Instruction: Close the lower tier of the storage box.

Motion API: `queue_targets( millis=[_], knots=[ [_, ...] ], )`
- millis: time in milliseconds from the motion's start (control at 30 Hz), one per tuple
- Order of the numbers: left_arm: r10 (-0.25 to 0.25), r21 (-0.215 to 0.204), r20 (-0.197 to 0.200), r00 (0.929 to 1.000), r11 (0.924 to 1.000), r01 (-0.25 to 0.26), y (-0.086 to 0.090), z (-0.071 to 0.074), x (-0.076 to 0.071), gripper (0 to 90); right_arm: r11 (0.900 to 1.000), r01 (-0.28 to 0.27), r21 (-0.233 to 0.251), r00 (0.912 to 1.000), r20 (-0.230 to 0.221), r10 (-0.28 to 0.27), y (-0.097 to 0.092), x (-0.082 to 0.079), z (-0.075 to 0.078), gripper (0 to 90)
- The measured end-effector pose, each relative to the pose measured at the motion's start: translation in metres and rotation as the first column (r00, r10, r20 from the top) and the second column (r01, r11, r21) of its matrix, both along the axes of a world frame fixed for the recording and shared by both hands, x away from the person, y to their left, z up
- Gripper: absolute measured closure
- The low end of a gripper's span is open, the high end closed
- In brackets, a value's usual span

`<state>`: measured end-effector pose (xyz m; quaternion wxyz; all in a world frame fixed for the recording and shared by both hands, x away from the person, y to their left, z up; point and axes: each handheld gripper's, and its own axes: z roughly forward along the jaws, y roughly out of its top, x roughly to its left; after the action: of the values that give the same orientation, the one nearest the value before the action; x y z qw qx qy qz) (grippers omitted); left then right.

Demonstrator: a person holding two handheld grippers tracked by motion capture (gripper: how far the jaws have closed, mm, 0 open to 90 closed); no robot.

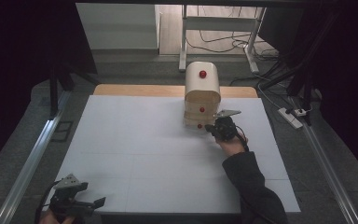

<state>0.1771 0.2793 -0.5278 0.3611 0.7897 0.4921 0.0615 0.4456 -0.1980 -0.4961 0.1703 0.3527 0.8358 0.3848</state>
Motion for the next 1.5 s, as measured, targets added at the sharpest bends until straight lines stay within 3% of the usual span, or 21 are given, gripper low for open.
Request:
queue_targets(
  millis=[1033,1500],
  knots=[
    [-0.005,0.004,-0.001,1.0,1.0,0.005,-0.0004,0.0001,0.0,2.8,0.9997,0.018,-0.014,0.9996,0.02,-0.018,0.002,0.0086,-0.002,89.1],
    [-0.007,0.003,0.0,1.0,1.0,0.007,-0.0007,0.0,0.0,2.8,0.9998,-0.001,-0.019,0.9999,0.015,0.002,0.005,0.0017,-0.0002,80.0]
  ],
)
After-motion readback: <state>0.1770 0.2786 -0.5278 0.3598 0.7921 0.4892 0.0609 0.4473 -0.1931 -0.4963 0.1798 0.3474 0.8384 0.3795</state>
